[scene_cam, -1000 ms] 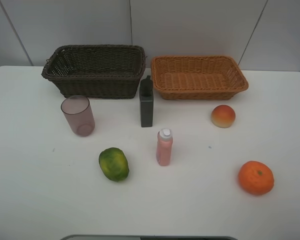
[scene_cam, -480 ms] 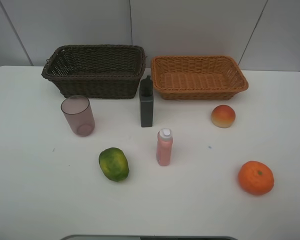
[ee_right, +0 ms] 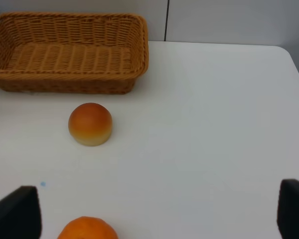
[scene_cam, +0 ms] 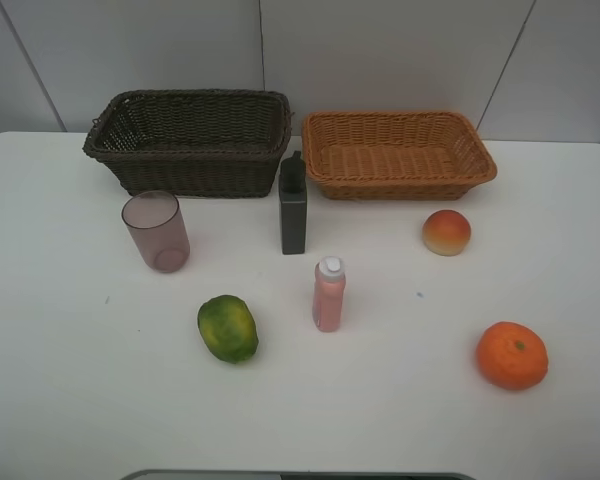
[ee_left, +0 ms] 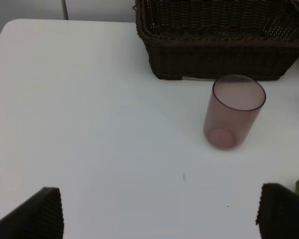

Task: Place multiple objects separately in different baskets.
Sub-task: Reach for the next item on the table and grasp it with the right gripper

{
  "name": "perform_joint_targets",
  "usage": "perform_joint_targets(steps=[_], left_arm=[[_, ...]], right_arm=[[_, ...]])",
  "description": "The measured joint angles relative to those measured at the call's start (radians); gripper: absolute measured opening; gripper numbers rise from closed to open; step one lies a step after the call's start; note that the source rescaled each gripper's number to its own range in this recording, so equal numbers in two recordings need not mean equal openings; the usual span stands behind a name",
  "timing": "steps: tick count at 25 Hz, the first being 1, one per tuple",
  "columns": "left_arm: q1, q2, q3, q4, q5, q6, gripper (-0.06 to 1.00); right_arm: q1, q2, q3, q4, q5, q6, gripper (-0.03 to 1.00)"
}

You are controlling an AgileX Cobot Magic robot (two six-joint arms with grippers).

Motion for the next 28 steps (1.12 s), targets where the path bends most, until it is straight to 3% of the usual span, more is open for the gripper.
perform_joint_targets(steps=[22,28], left_arm=[[0.0,0.0,0.0,0.0,0.0,0.0,1.0],[0.0,0.0,0.0,0.0,0.0,0.0,1.0]], right_arm=[[0.0,0.001,0.0,0.0,0.0,0.0,1.0],[0.0,0.219,-0.003,0.005,-0.003,0.0,1.0]])
